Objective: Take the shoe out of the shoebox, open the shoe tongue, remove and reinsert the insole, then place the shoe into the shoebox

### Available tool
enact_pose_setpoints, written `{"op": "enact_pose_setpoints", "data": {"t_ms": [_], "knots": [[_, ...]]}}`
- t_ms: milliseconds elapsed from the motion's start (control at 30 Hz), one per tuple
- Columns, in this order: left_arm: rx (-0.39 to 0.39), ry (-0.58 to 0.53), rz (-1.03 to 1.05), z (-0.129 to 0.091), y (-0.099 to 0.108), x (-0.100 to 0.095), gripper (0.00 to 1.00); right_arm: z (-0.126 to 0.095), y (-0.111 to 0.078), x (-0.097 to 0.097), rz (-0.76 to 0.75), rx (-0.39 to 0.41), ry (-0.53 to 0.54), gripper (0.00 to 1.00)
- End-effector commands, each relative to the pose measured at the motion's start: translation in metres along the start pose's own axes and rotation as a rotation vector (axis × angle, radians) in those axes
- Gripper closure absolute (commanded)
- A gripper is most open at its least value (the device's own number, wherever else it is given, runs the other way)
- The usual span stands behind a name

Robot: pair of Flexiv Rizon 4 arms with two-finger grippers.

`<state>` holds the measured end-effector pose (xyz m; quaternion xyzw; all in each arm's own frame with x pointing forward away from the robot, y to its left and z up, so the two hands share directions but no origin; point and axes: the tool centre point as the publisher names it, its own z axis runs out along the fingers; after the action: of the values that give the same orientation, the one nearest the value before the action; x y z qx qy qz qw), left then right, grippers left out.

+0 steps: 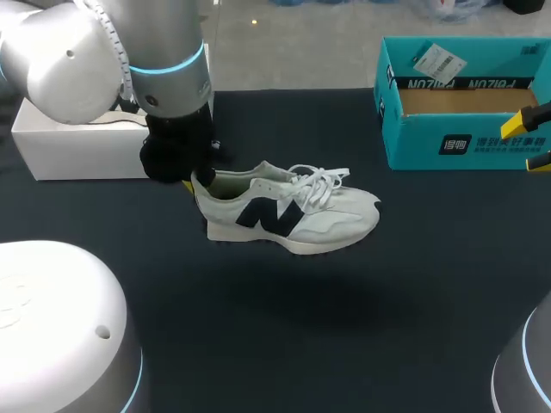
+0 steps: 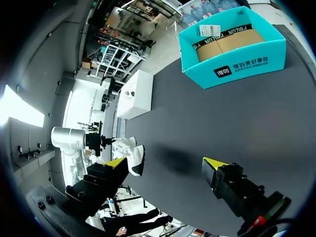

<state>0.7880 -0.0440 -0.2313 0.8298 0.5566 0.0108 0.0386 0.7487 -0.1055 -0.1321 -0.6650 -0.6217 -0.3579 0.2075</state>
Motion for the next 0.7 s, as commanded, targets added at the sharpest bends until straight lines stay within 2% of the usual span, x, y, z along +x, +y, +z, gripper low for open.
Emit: {"op": "enact_pose_setpoints", "data": {"t_ms": [33, 233, 400, 600, 700], "knots": [[-0.005, -0.003, 0.002, -0.001, -0.001, 0.001, 1.0, 0.001, 0.0, 0.0, 0.002, 0.001, -0.003, 0.0], [-0.005, -0.003, 0.002, -0.001, -0.001, 0.001, 1.0, 0.001, 0.0, 0.0, 0.002, 0.001, -0.003, 0.0], [-0.059, 0.004, -0.028, -0.01, -0.009, -0.011, 1.0, 0.001, 0.0, 0.0, 0.002, 0.001, -0.003, 0.0], [-0.063, 0.058, -0.055, -0.01, -0.015, -0.026, 1.0, 0.001, 0.0, 0.0, 0.002, 0.001, -0.003, 0.0], [-0.07, 0.039, -0.061, -0.005, -0.015, -0.028, 1.0, 0.001, 0.0, 0.0, 0.002, 0.001, -0.003, 0.0]]}}
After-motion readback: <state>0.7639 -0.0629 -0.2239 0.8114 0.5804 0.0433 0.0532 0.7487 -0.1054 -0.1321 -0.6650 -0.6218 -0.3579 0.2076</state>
